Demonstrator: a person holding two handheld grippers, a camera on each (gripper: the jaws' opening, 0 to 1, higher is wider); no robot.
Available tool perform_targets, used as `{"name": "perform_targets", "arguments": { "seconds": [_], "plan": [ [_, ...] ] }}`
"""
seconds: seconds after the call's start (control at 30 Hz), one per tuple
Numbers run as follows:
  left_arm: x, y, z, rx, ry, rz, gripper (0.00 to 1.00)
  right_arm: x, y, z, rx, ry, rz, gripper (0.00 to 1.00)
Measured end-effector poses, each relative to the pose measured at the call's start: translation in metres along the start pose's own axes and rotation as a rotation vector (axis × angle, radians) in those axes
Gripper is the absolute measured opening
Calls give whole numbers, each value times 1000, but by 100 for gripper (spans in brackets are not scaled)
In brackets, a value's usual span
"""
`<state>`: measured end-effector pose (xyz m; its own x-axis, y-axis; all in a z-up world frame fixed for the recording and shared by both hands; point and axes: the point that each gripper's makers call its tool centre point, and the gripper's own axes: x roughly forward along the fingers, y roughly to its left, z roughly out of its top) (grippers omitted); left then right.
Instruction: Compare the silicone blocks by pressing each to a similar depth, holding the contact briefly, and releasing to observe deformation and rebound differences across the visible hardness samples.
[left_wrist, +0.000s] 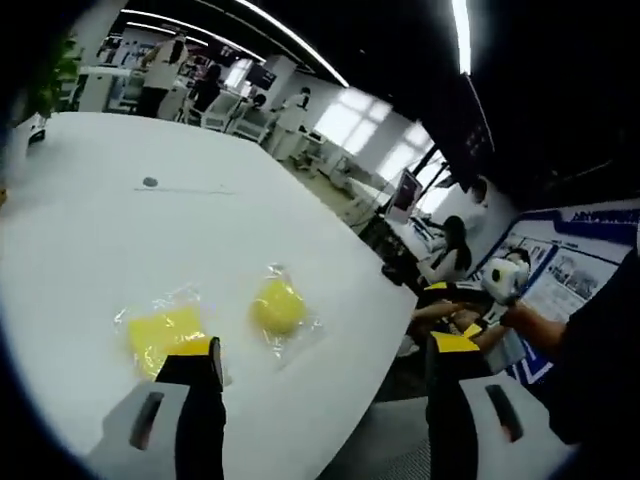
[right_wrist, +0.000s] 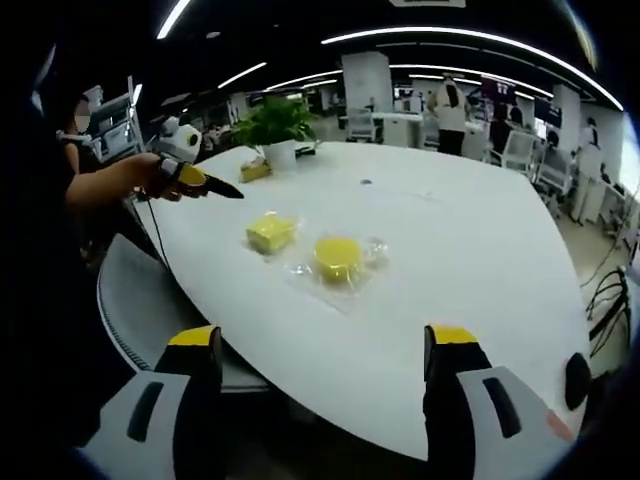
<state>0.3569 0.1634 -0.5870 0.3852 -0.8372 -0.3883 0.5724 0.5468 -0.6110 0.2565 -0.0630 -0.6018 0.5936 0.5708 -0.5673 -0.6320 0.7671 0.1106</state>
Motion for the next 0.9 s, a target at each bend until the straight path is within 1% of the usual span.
{"name": "perform_targets", "arguments": {
  "seconds": [0.03, 0.1, 0.17, 0.23, 0.33, 0.47, 0.57, 0.63, 0.73, 0.77, 0.8, 0.83, 0.9],
  "plan": [
    [7, 1, -1, -20, 22, -2, 80, -1, 1, 1, 9, -9, 8, 76],
    [20, 5, -1, -63, 47, -5, 78, -3, 3, 6, 46, -40, 20, 76],
    [30, 7, 1, -93, 57, -15, 75, -4, 2, 5, 45, -36, 14, 75],
    [41, 14, 3, -131, 60, -7, 75, -6, -1, 2, 37, -29, 0, 75],
    [60, 28, 7, -162, 65, 19, 74, -8, -1, -3, 45, -18, -2, 74],
    [79, 43, 2, -184, 120, 56, 74, -13, -3, -5, 74, -36, -10, 74],
    [95, 53, 1, -202, 136, 73, 74, -16, -6, -9, 73, -33, -28, 73],
    [104, 60, -2, -248, 156, 88, 73, -18, -7, -12, 83, -30, -33, 72],
    [117, 67, -5, -330, 152, 92, 70, -21, -9, -17, 87, -24, -46, 71],
    [122, 70, -7, -370, 153, 100, 69, -22, -9, -17, 90, -25, -51, 71],
    [126, 73, -8, -390, 149, 105, 67, -23, -10, -18, 93, -24, -55, 71],
    [129, 78, -11, -414, 155, 126, 65, -23, -10, -19, 96, -21, -60, 70],
    [136, 84, -13, -420, 151, 145, 64, -24, -12, -22, 99, -19, -69, 70]
  ]
}}
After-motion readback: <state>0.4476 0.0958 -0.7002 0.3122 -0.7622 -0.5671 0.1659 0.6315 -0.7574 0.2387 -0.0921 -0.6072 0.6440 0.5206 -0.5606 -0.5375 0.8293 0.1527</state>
